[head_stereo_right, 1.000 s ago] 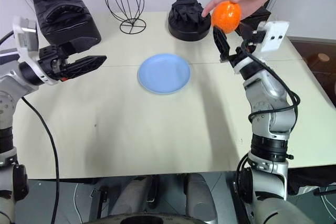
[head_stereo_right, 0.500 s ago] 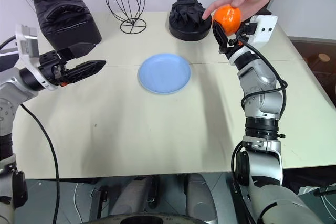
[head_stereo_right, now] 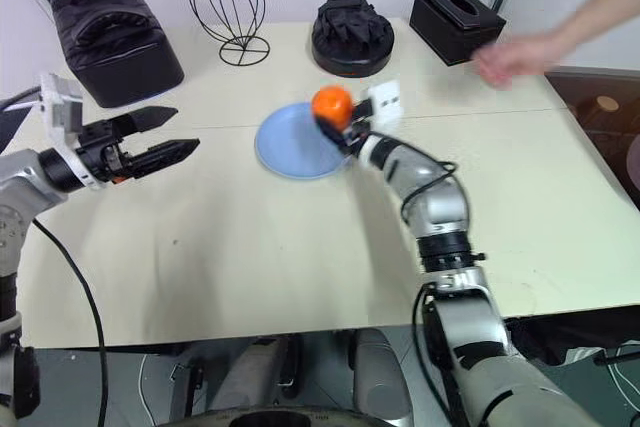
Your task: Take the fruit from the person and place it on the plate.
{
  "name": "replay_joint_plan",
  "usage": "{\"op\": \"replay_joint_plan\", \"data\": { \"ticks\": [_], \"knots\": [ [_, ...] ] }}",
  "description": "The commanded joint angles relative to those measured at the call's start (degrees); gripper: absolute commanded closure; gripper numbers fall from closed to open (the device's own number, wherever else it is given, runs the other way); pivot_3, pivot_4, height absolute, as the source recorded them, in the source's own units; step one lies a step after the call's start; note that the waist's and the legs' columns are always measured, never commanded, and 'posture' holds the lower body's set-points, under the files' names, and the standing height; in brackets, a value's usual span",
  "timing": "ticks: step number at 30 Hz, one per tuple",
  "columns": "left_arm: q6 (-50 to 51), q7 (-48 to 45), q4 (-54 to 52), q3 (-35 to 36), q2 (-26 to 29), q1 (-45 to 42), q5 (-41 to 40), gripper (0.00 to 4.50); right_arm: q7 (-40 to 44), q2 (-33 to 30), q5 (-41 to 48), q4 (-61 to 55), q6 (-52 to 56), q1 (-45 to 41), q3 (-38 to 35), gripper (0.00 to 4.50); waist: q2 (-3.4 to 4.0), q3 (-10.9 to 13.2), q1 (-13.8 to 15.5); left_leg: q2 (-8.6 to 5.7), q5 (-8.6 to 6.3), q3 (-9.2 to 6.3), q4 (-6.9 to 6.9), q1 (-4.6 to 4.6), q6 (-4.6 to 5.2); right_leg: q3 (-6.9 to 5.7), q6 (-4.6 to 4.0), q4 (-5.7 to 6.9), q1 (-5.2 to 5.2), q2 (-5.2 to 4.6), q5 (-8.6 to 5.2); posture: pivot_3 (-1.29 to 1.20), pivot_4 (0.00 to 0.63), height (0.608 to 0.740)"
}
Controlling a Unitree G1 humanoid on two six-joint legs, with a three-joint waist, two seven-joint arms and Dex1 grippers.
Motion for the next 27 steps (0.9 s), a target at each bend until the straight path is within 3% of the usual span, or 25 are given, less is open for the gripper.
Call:
{"op": "replay_joint_plan", "data": {
  "ticks": [1, 8, 11, 17, 27],
  "knots": [
    [-2.15, -0.29, -2.76, -0.03, 1.58, 2.27, 2.73, 0.0, 1.06, 1.17, -2.28, 4.99, -3.6, -5.22, 0.06, 1.41, 0.0, 0.0, 0.11, -0.01, 0.0, 0.0, 0.0, -0.04, 0.0, 0.0, 0.0, -0.01, -0.04, -0.01, 0.0, 0.0, 0.15, 0.74],
    [-0.93, 1.4, -6.44, 1.93, 0.83, 5.61, 1.89, 0.0, 2.87, 1.65, -6.09, 12.92, -5.97, -9.01, 1.07, 1.41, -0.01, 0.0, -0.05, -0.03, -0.01, -0.02, -0.04, -0.05, -0.02, -0.01, 0.0, -0.01, -0.09, -0.02, 0.0, 0.0, 0.15, 0.74],
    [-0.73, 2.29, -7.56, 2.29, 0.33, 6.69, 1.6, 0.0, 2.12, 1.34, -7.04, 15.31, -6.26, -9.74, 0.13, 0.03, -0.01, 0.0, -0.2, -0.03, 0.0, -0.02, -0.08, -0.05, -0.03, 0.0, 0.0, 0.0, -0.12, -0.03, 0.0, 0.0, 0.15, 0.74],
    [-1.0, 3.36, -7.92, 1.72, -0.29, 6.78, 1.44, 0.0, 1.98, 0.59, -8.24, 14.06, -7.23, -10.72, -0.47, 0.03, 0.0, 0.0, -0.21, -0.02, 0.01, -0.02, -0.1, -0.05, -0.05, 0.0, 0.0, 0.0, -0.14, -0.02, 0.01, 0.0, 0.15, 0.74],
    [-4.68, 8.59, -4.97, 3.4, -1.96, 5.86, 5.14, 0.0, 1.57, -9.95, -1.34, -17.14, 4.42, -4.86, -8.79, 0.03, -0.01, 0.0, 0.57, -0.03, 0.0, -0.02, -0.11, -0.08, -0.05, -0.01, 0.0, -0.02, -0.15, -0.03, 0.0, 0.0, 0.15, 0.74]
  ]
}}
